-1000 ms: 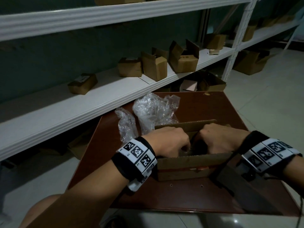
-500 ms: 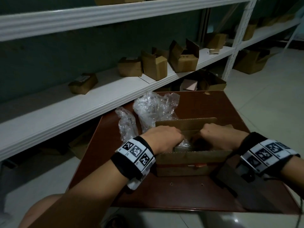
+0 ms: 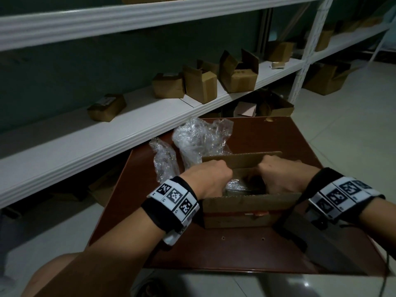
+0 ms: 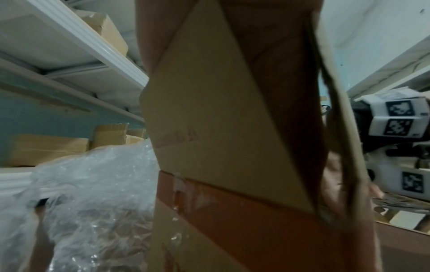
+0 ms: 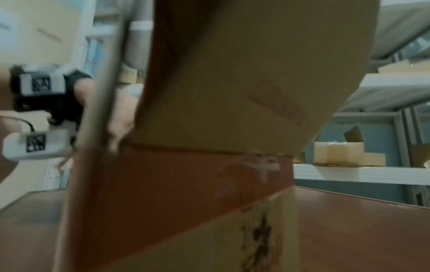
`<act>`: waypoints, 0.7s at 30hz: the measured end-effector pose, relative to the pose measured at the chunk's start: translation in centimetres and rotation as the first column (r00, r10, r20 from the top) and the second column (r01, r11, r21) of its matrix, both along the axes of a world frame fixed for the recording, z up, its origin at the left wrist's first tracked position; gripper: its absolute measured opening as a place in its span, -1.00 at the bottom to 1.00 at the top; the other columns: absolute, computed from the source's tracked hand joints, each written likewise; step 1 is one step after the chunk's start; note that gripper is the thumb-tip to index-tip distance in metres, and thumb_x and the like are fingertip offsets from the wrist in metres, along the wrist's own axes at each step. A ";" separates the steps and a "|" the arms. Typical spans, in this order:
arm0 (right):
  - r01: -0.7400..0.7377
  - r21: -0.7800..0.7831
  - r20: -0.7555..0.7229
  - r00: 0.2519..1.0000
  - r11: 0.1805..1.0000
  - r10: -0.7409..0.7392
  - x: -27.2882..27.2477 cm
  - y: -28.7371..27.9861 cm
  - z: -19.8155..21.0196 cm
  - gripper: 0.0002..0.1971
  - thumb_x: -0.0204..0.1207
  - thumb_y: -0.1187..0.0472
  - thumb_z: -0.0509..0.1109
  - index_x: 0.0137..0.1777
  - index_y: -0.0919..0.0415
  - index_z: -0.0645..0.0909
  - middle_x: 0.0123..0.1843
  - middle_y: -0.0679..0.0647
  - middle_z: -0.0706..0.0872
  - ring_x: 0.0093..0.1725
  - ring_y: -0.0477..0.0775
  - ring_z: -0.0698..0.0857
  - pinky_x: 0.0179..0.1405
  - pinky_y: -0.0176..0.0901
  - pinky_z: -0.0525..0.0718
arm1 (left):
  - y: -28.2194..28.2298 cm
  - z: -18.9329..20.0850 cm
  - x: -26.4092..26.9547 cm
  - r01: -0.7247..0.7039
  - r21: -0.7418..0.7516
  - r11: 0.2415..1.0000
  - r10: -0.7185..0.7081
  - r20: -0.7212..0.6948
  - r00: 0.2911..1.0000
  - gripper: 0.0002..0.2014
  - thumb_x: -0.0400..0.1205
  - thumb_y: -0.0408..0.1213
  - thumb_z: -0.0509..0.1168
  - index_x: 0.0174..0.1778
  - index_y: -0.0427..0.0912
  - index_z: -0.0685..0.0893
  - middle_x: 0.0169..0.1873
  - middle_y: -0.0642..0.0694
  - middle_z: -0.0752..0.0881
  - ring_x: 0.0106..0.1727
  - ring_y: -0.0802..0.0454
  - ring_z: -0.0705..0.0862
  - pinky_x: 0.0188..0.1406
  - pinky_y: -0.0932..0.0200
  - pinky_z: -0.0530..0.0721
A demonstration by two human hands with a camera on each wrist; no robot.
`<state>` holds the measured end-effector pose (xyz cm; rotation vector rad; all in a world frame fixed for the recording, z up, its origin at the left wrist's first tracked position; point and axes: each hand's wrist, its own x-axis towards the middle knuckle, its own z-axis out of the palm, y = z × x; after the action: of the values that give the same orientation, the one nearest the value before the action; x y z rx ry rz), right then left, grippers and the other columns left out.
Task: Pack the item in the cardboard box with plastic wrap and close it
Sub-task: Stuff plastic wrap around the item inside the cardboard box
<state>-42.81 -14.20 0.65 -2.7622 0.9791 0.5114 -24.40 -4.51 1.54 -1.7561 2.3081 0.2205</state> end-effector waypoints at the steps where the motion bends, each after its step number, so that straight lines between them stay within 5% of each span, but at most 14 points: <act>1: -0.011 0.005 0.016 1.000 1.000 0.011 0.0 0.1 0.1 -0.80 0.46 0.16 0.53 -0.31 -0.02 0.58 -0.31 -0.10 0.66 -0.35 -0.13 0.65 -0.35 -0.08 0.70 | 0.0 -0.1 0.1 0.004 -0.008 1.000 -0.004 -0.003 1.000 -0.84 0.66 -0.21 0.45 -0.06 -0.26 0.76 -0.33 -0.03 0.50 -0.36 -0.02 0.61 -0.60 0.19 0.46; 3: -0.039 0.015 0.002 0.999 0.999 0.039 -0.3 0.1 -0.2 -0.93 0.48 0.12 0.54 -0.10 0.04 0.71 -0.17 -0.08 0.75 -0.24 -0.12 0.73 -0.41 -0.30 0.71 | -0.1 -0.4 0.3 0.019 -0.019 1.000 -0.019 0.018 1.000 -0.85 0.67 -0.22 0.43 -0.07 -0.25 0.76 -0.29 -0.08 0.58 -0.31 -0.08 0.66 -0.54 0.14 0.55; 5: -0.064 0.026 0.027 0.998 0.998 0.063 -0.6 -0.1 -0.8 -0.71 0.48 0.03 0.55 0.18 0.05 0.71 0.05 -0.08 0.78 -0.04 -0.09 0.78 -0.46 -0.48 0.65 | -0.3 -1.0 0.5 0.040 -0.005 0.999 -0.039 0.050 0.998 -0.89 0.68 -0.26 0.40 -0.03 -0.23 0.77 -0.15 -0.13 0.70 -0.22 -0.14 0.72 -0.35 0.02 0.71; 7: -0.069 0.053 0.068 0.996 0.996 0.065 -0.7 -0.3 -1.0 -0.61 0.46 -0.03 0.57 0.26 0.03 0.68 0.16 -0.08 0.77 0.05 -0.09 0.77 -0.21 -0.45 0.74 | -0.5 -1.6 0.7 0.052 0.004 0.999 -0.052 0.063 0.997 -0.90 0.70 -0.30 0.37 0.03 -0.21 0.77 -0.06 -0.14 0.74 -0.16 -0.13 0.74 -0.23 -0.01 0.76; 10: -0.087 0.044 0.115 0.990 0.995 0.082 -0.8 -0.2 -1.1 -0.59 0.49 0.01 0.55 0.32 0.01 0.65 0.19 -0.10 0.74 0.10 -0.09 0.75 0.03 -0.28 0.76 | -0.8 -1.9 0.8 0.043 0.018 0.999 -0.044 0.066 0.997 -0.89 0.72 -0.29 0.36 0.07 -0.20 0.77 -0.02 -0.13 0.74 -0.10 -0.14 0.75 -0.26 -0.04 0.75; 12: -0.075 0.066 0.142 0.988 0.995 0.065 -1.0 -0.2 -1.3 -0.59 0.47 0.00 0.56 0.31 0.00 0.65 0.17 -0.10 0.74 0.08 -0.10 0.76 0.02 -0.26 0.78 | -0.9 -1.8 0.5 0.052 0.032 0.998 -0.054 0.068 0.996 -0.86 0.73 -0.25 0.36 0.09 -0.23 0.76 -0.03 -0.15 0.72 -0.09 -0.16 0.74 -0.38 -0.01 0.67; 17: -0.076 0.122 0.194 0.980 0.990 0.052 -1.1 -0.1 -1.6 -0.51 0.47 -0.02 0.58 0.37 0.03 0.62 0.19 -0.09 0.74 0.05 -0.21 0.73 -0.16 -0.54 0.61 | -0.6 -1.9 0.8 0.087 0.022 0.996 -0.086 -0.037 0.996 -0.81 0.72 -0.22 0.38 -0.02 -0.29 0.77 -0.18 -0.15 0.66 -0.22 -0.11 0.69 -0.23 -0.02 0.78; 21: -0.079 0.105 0.186 0.981 0.991 0.058 -0.9 -0.2 -1.5 -0.47 0.42 -0.03 0.62 0.38 -0.01 0.61 0.19 -0.11 0.74 0.11 -0.14 0.74 -0.06 -0.47 0.64 | -0.6 -2.2 0.9 0.086 -0.051 0.995 -0.085 0.023 0.996 -0.87 0.77 -0.28 0.32 0.03 -0.25 0.73 -0.26 -0.02 0.53 -0.15 -0.08 0.68 -0.48 0.10 0.55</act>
<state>-43.69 -14.42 -0.81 -2.6925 0.7910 0.3053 -23.47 -5.06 -0.70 -1.6697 2.3882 0.1279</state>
